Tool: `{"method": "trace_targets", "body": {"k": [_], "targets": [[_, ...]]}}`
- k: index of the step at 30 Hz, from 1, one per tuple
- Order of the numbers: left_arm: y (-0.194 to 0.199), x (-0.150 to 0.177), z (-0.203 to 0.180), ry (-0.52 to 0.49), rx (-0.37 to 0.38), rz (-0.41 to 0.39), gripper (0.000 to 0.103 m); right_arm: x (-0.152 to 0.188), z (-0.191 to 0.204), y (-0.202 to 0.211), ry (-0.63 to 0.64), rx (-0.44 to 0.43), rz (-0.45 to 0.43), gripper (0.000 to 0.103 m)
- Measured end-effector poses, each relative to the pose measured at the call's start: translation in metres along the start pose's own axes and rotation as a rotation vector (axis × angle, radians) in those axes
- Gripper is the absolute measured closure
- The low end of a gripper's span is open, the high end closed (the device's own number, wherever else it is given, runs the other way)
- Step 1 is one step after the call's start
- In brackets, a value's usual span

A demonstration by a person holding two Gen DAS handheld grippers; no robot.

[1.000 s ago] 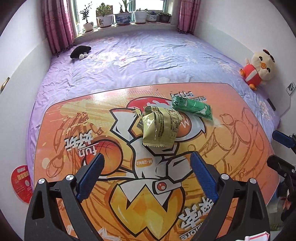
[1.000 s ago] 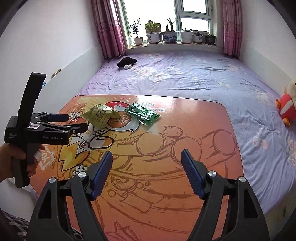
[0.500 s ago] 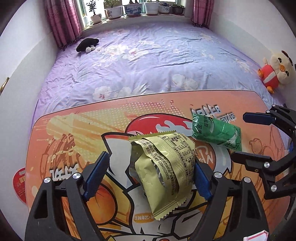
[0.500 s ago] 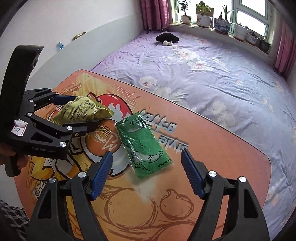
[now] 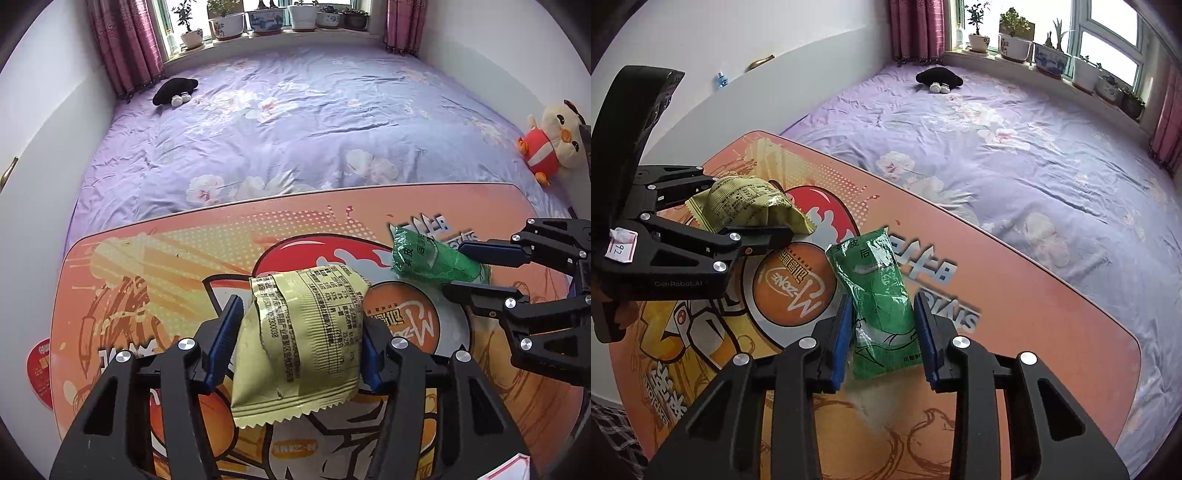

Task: Collect trash
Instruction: 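Grasp the khaki snack packet with the left tool while the right tool grasps the green packet, then carry the khaki and green packets with both tools over the yellow bin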

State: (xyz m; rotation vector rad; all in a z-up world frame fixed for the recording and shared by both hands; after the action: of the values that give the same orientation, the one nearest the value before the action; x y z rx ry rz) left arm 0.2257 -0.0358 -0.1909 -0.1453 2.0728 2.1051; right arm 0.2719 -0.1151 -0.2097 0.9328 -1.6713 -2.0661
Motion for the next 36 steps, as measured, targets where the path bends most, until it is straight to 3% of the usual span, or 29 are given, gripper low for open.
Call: {"method": "trace_targets", "body": {"k": [10, 18, 36], "targets": [[0.006, 0.007, -0.002, -0.019, 0.041, 0.005, 0.060, 0.011, 0.002, 0.004, -0.104, -0.004, -0.004, 0.071], [0.015, 0.023, -0.011, -0.087, 0.059, 0.003, 0.061, 0.048, 0.021, 0.017, -0.238, 0.008, -0.008, 0.071], [0.055, 0.095, -0.047, -0.437, 0.115, -0.048, 0.061, 0.165, 0.108, 0.071, -0.611, 0.085, -0.129, 0.071]]}}
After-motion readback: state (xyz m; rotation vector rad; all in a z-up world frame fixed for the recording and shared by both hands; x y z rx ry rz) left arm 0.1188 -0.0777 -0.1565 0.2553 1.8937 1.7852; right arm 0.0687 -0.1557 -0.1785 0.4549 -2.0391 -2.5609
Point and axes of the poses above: each gripper's, at about its wrist camera, not at the fingertips, and y roughly against the way its jaws point, z to its left, x to its underside, the point moved 6 cm from there along -y, roughly the way its jaws point, and after that the axes turned 15 degrees about z, right-handed, at the moved point
